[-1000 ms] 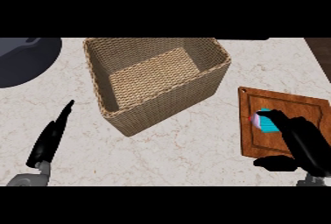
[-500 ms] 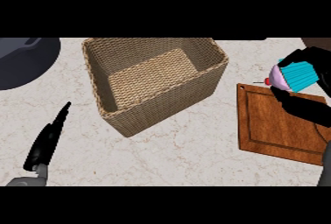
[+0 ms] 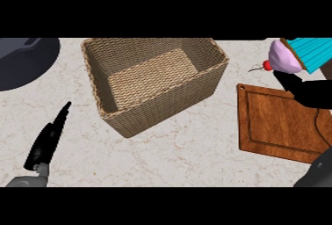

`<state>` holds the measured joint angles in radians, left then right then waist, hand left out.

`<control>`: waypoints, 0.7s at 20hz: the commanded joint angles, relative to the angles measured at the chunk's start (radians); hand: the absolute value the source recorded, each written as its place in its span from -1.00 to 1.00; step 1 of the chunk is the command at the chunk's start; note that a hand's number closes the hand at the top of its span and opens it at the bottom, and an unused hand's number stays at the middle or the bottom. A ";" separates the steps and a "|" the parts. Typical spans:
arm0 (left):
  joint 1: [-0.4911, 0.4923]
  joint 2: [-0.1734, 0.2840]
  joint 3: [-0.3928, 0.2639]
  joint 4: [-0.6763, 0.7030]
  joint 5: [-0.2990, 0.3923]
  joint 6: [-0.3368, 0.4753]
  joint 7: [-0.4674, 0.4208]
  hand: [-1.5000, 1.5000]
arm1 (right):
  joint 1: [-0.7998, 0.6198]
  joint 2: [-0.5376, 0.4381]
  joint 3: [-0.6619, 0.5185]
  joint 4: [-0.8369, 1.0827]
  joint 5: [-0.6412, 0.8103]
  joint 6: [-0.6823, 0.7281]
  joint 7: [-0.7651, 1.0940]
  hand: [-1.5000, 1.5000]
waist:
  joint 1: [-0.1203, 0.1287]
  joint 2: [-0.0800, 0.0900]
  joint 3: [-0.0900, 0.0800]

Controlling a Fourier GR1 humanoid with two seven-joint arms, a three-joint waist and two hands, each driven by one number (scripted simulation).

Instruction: Pick the cupcake from the cutting board and place it in the basket

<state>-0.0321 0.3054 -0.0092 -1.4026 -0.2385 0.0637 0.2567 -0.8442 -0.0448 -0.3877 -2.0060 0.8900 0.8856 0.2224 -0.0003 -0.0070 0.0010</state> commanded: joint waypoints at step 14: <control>0.002 0.007 0.044 0.013 -0.005 -0.042 -0.009 0.00 | -0.279 0.045 0.238 0.283 -0.233 -0.125 0.444 1.00 | 0.009 0.004 -0.002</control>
<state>-0.0401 0.2976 0.0177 -1.3937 -0.2456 0.0393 0.2358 -1.0685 -0.0020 -0.2022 -1.7710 0.7043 0.7771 0.5723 0.0088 -0.0033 0.0011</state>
